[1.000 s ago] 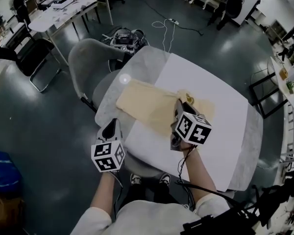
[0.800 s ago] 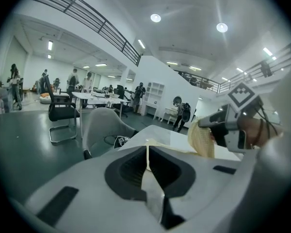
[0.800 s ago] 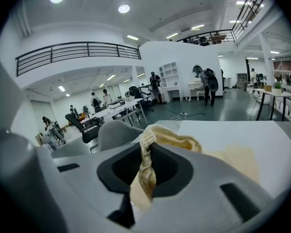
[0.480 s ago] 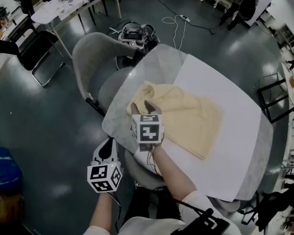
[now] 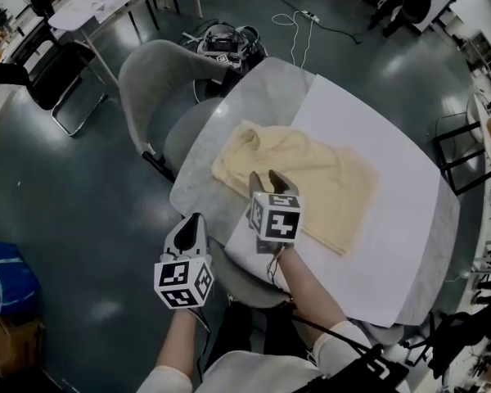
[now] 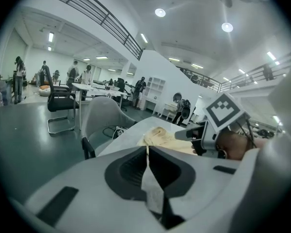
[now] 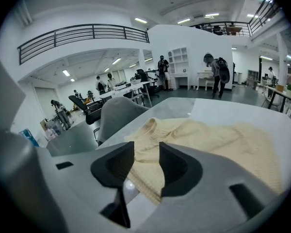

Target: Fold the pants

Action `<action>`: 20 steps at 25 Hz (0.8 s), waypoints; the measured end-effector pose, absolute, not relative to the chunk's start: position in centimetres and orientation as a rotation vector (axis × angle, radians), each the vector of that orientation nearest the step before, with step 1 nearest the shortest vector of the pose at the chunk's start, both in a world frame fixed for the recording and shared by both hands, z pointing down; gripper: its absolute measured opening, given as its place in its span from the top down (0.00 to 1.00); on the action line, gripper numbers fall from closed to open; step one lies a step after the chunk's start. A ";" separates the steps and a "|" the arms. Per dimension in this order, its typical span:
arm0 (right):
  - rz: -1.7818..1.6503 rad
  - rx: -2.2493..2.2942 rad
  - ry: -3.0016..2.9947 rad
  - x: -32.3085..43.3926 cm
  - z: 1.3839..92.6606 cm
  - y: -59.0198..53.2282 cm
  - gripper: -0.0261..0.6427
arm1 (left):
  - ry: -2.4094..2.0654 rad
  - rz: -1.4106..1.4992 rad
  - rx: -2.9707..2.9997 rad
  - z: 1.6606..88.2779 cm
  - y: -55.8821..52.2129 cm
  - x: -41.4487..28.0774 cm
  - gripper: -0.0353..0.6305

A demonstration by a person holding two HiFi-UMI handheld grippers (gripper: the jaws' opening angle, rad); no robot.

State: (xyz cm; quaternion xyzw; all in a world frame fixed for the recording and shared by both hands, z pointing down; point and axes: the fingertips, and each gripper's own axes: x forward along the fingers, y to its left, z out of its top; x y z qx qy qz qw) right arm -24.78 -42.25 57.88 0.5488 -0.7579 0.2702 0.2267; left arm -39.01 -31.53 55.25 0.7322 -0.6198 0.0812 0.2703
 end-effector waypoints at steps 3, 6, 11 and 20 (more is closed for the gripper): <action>0.750 1.572 -2.075 -21.8 56.9 -41.6 0.75 | -1.652 0.217 1.994 54.9 -31.9 -37.5 0.92; 0.743 1.638 -2.052 -18.5 55.6 -40.5 0.78 | -1.626 0.217 2.024 54.4 -32.0 -35.5 0.92; 0.705 1.755 -1.999 -12.9 53.1 -37.7 0.84 | -1.580 0.209 2.069 53.0 -31.6 -31.9 0.92; 0.717 1.909 -1.856 -3.6 51.6 -30.7 0.97 | -1.528 0.220 2.131 50.7 -29.5 -25.6 0.92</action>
